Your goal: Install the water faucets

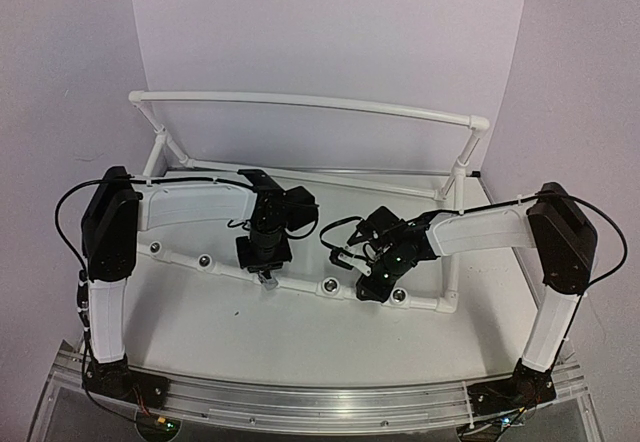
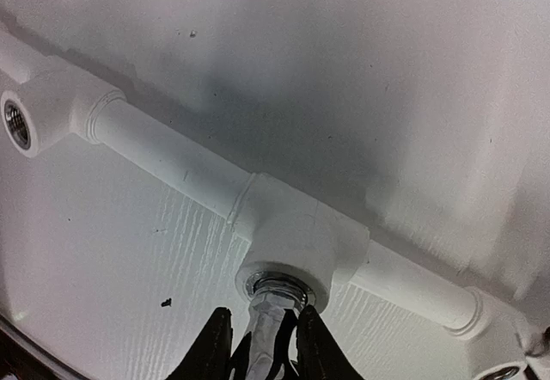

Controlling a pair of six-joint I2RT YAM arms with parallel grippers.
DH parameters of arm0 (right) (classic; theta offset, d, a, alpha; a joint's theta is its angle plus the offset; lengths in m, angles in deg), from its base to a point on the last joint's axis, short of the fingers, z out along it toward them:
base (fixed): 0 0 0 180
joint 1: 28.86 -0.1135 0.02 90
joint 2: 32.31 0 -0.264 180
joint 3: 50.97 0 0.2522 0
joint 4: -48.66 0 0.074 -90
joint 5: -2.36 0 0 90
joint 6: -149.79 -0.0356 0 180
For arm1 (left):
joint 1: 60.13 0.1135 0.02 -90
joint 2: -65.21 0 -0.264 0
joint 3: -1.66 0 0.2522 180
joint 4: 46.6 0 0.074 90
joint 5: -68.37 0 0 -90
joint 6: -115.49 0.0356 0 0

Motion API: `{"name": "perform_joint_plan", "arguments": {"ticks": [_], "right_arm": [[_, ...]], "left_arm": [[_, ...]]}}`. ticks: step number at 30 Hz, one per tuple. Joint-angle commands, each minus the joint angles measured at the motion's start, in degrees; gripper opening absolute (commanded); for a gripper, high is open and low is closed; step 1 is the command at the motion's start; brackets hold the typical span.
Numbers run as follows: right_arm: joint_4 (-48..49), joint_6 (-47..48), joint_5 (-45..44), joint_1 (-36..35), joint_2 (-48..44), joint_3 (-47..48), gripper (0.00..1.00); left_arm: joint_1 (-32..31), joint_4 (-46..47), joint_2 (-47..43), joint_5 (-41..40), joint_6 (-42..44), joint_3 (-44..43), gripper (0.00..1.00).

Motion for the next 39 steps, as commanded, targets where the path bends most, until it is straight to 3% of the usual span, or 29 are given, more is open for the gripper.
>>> {"name": "perform_joint_plan", "arguments": {"ticks": [1, 7, 12, 16, 26, 39], "right_arm": [[-2.46, 0.09, 2.48, -0.64, -1.14, 0.71, 0.28], [-2.57, -0.02, 2.6, -0.61, -1.13, 0.82, 0.28], [-2.61, -0.11, 2.59, -0.62, -1.22, 0.82, 0.28], [-2.55, -0.11, 2.54, -0.6, -1.19, 0.99, 0.28], [-2.64, -0.35, 2.56, -0.64, -1.19, 0.98, 0.29], [-2.73, -0.28, 2.6, -0.65, -1.27, 0.91, 0.29]], "left_arm": [[-0.16, 6.17, -1.74, -4.91, 10.74, -2.89, 0.34], [-0.45, 9.34, -7.17, -5.04, 11.59, -0.79, 0.64], [-0.94, 9.58, -11.85, -4.26, 8.6, 0.6, 0.73], [-3.14, 12.75, -16.59, -3.4, 0.67, 6.2, 0.81], [-4.03, 11.02, -17.92, -2.79, -20.8, 14.75, 0.81], [-4.03, 18.6, -14.48, 0.19, -26.33, 19.48, 0.66]]}}
